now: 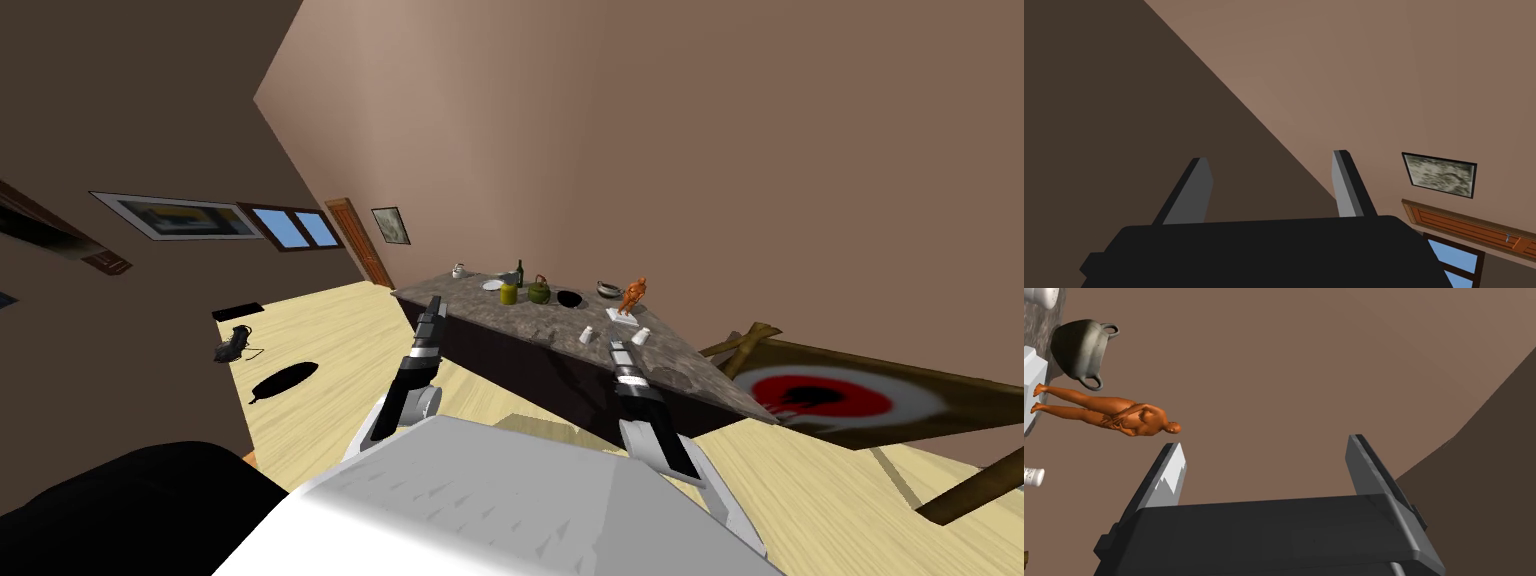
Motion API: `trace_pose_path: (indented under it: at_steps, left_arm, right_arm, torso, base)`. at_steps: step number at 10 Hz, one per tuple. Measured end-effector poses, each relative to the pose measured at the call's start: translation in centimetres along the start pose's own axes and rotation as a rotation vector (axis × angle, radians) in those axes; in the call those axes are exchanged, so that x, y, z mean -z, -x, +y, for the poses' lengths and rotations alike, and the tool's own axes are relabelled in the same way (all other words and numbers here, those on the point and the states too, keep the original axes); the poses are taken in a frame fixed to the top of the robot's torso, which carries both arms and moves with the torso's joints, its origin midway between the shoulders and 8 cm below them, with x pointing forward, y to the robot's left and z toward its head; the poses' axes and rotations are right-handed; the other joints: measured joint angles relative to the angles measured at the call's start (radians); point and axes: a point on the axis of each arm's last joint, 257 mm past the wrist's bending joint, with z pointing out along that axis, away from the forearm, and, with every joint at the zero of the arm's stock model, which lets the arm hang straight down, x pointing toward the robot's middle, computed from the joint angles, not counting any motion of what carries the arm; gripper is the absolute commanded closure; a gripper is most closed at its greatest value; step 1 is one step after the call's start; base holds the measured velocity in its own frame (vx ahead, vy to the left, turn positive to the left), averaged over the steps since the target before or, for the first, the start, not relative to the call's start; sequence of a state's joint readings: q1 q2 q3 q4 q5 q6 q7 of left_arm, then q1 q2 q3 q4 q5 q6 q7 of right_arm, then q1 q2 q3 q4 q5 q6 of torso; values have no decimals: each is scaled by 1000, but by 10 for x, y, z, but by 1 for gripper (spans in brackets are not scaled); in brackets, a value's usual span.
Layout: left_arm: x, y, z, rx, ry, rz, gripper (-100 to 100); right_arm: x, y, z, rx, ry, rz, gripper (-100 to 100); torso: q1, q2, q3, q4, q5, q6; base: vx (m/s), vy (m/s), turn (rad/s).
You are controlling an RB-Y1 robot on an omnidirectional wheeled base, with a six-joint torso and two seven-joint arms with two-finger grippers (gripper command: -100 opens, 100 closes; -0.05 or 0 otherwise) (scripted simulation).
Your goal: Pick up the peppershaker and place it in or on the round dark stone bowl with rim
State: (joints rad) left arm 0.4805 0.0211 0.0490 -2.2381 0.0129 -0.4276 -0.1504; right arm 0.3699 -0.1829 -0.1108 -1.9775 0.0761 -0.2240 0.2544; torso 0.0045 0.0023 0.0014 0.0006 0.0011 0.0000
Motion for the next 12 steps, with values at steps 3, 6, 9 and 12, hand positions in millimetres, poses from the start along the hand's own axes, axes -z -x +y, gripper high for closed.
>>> trace_pose_path:
  at_steps: [3,6,9,12]
  left_arm:
    - [0,0,0,0,0,0,0]
    - [0,0,0,0,0,0,0]
    - [0,0,0,0,0,0,0]
    - [0,0,0,0,0,0,0]
  right_arm:
    - [0,4,-42,156,-94,23,-100]
    - [11,19,-93,324,-200,55,-100]
    - [24,34,-137,473,-287,91,-100]
    - [42,53,-183,653,-389,143,-100]
  torso:
    - [2,-2,-1,0,1,0]
    - [3,-6,-3,-1,1,0]
    - [0,-7,-4,-2,0,0]
    - [1,-12,-7,-3,1,0]
  base:
    - [3,121,34]
    - [66,133,18]
    - [89,95,5]
    - [151,100,-10]
